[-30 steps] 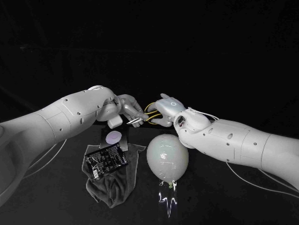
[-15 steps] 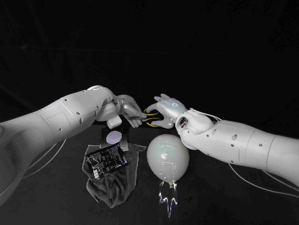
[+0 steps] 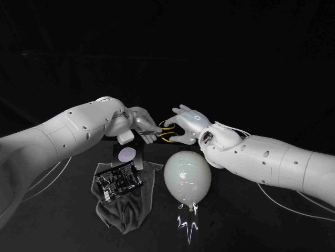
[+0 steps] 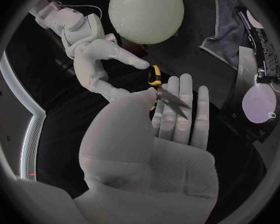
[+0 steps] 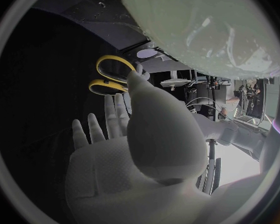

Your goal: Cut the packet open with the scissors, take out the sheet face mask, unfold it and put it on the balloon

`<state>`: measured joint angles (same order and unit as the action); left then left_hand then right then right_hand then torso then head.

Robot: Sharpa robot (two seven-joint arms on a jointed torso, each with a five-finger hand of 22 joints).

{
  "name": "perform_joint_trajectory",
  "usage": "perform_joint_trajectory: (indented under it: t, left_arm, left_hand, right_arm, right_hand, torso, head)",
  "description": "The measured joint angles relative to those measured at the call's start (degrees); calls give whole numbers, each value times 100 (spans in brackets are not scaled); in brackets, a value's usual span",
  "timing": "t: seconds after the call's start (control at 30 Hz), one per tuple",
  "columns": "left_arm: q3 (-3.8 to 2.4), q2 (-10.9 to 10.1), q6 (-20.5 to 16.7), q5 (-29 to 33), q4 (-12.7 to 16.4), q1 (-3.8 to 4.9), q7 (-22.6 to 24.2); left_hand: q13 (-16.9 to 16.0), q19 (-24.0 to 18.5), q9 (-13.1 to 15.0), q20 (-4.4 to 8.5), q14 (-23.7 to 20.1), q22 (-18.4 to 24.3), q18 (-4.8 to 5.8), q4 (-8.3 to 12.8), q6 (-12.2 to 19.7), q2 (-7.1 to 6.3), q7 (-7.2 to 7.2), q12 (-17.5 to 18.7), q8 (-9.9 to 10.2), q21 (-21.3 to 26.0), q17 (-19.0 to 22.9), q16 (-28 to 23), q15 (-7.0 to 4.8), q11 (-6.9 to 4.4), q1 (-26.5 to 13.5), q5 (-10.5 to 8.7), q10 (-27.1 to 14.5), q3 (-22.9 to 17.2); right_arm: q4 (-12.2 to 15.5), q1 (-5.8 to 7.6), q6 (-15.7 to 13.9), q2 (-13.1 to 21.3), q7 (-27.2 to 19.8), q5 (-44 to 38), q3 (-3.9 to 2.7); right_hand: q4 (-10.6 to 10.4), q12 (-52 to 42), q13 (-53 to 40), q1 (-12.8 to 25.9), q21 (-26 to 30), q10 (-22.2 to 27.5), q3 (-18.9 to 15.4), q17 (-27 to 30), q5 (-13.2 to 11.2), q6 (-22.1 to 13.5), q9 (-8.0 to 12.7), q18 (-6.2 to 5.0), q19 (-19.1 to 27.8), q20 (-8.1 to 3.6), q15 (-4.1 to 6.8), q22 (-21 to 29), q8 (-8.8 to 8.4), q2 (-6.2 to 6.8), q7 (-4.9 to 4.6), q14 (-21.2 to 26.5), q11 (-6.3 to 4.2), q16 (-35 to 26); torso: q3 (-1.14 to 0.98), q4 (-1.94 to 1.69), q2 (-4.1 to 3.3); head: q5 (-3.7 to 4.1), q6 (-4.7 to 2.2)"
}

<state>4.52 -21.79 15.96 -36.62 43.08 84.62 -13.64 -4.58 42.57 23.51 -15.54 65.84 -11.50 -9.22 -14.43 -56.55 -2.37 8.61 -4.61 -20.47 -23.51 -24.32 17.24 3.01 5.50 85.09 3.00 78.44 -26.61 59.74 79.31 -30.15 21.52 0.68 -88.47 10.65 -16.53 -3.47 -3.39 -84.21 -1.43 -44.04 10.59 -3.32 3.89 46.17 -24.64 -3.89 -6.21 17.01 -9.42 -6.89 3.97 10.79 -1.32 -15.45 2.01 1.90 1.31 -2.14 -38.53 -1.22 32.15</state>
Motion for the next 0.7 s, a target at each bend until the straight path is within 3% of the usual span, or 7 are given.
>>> perform_joint_trajectory:
  t: [0.17,0.27,0.3,0.37,0.43,0.53,0.7]
  left_arm:
    - [0,-85,-13,5,73,0,0]
    - [0,-168,-39,13,142,-1,11]
    - [0,-211,-62,21,186,-1,22]
    - [1,-260,-92,33,238,-1,40]
    - [3,-351,-168,63,344,-2,95]
    - [4,-480,-327,122,512,-3,219]
    - [7,-658,-666,247,742,-3,495]
  left_hand:
    - [0,-9,0,9,8,-11,0,0,8,-14,8,0,-14,0,-12,0,8,0,-15,-2,0,0]
    - [0,-9,1,9,9,-11,1,0,10,-15,9,0,-26,0,-12,0,9,0,-15,-2,1,0]
    - [0,-9,1,9,9,-11,1,0,10,-15,9,0,-26,0,-12,0,9,-1,-16,-2,1,0]
    - [0,-9,0,9,9,-11,2,0,10,-30,9,0,-26,0,-12,0,10,-1,-31,-3,1,0]
    - [0,-9,1,9,10,-11,1,0,10,-37,9,0,-26,0,-12,0,10,-1,-38,-4,1,0]
    - [0,-9,1,9,10,-20,2,0,10,-46,9,0,-26,0,-14,0,10,-1,-46,-4,2,0]
    - [0,-9,2,9,11,-46,2,7,10,-37,9,0,-26,-62,-30,0,11,-1,-85,-5,2,-6]
  right_arm:
    - [114,11,-370,176,-281,365,-42]
    - [179,38,-610,315,-557,827,-84]
    - [206,52,-687,384,-688,1094,-103]
    - [225,68,-746,457,-818,1398,-119]
    - [241,92,-784,589,-1020,1992,-135]
    - [240,111,-742,747,-1208,2879,-146]
    - [214,118,-377,863,-1290,4063,-151]
  right_hand:
    - [32,0,-27,-109,0,-423,53,-93,111,132,32,0,0,0,-188,-17,67,-63,-175,-504,254,139]
    - [109,-92,-39,-217,-28,-797,241,-306,223,179,80,-9,-160,-9,-317,-107,67,-171,-245,-1641,566,457]
    - [145,-106,-39,-247,-73,-966,338,-427,278,220,99,-136,-277,-3,-335,-178,67,-201,-342,-2318,736,658]
    - [191,-106,-38,-248,-260,-1190,467,-558,312,267,128,-399,-816,-20,-187,-524,67,-206,-498,-3098,951,937]
    - [206,-106,-34,-208,-465,-1353,557,-613,314,301,158,-550,-1430,-14,-87,-830,67,-246,-625,-3506,943,1077]
    - [168,-106,-34,-32,-720,-1694,612,-662,342,409,189,-630,-2325,-33,63,-1148,90,-207,-993,-3980,793,1210]
    - [70,-106,-34,252,-723,-1953,561,-681,342,572,193,-631,-2576,-51,83,-1129,159,-158,-1190,-4200,802,1243]
  torso:
    - [1,-3,-1]
    - [3,-2,0]
    - [4,-3,0]
    - [4,-2,1]
    - [4,-2,5]
    - [3,0,9]
    - [0,3,8]
  head:
    - [-12,-7]
    - [-20,-15]
    - [-24,-19]
    - [-27,-23]
    - [-32,-28]
    - [-42,-44]
    - [-47,-71]
